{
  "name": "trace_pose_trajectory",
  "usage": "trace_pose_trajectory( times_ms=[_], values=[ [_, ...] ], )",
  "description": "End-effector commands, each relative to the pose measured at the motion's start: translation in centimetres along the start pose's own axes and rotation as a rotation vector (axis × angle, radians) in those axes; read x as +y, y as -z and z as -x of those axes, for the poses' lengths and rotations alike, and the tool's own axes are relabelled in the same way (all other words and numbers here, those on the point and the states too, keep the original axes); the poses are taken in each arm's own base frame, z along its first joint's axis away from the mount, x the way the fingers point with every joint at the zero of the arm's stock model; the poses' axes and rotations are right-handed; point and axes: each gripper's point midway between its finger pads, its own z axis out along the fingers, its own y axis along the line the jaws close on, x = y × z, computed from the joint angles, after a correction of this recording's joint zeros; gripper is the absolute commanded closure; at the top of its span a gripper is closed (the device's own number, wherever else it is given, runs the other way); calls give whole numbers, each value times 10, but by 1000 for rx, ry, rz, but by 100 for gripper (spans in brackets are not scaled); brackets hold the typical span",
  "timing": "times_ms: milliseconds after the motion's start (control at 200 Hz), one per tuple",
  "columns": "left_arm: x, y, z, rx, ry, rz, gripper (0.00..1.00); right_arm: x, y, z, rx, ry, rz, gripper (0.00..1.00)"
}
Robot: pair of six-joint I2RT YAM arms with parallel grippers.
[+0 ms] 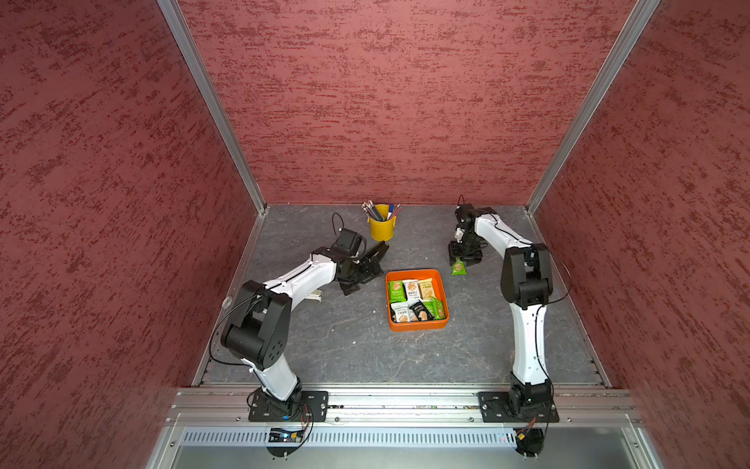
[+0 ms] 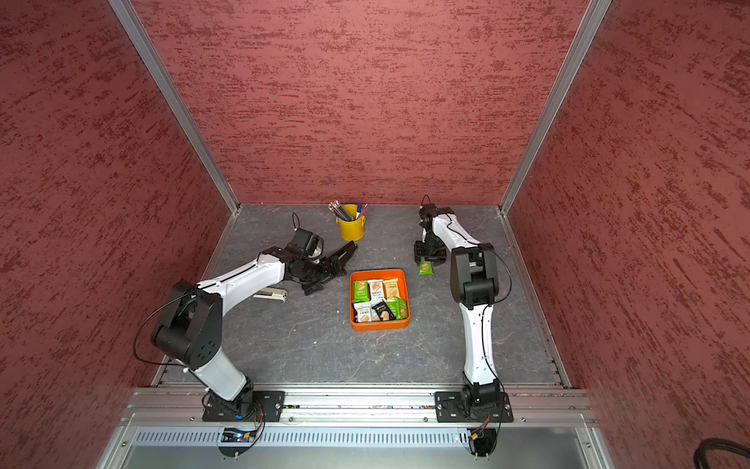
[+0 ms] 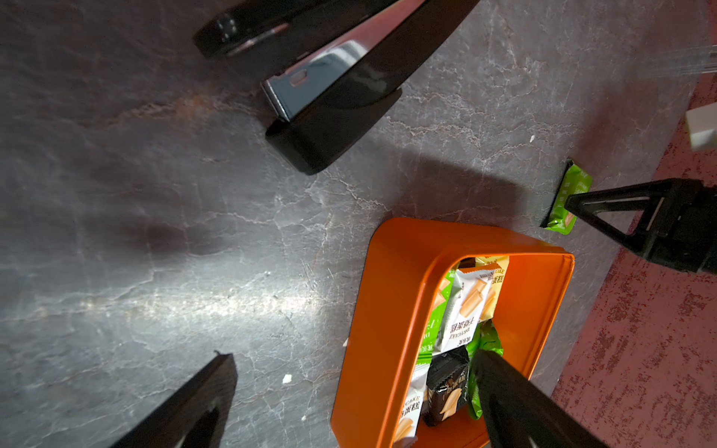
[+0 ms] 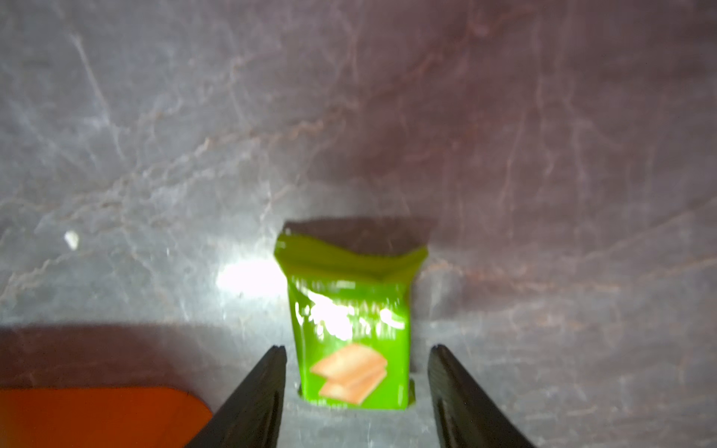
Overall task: Take the cookies out of the storage box
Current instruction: Place the cookie at the center of the board, then pick up the cookie from the storage box.
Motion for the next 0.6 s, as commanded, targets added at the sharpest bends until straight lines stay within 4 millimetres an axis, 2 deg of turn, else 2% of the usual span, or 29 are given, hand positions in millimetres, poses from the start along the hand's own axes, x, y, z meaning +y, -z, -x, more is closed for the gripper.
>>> trace_pose_trajectory(
  times_ms=[0,296,506,596],
  values=[
    [-5,4,-2,-17,-8,-30,0,9,41,-6,-74,-19,70,38],
    [-1,0,-12,11,-23,-46,0,51,72,-64,-76,-11,187,42],
    [8,-3,-18,20,-33,-37,0,98,88,-100,-97,40,256,45],
    [10,-3,-21,22,-31,-42,0,117,92,-109,-110,60,277,49]
  ],
)
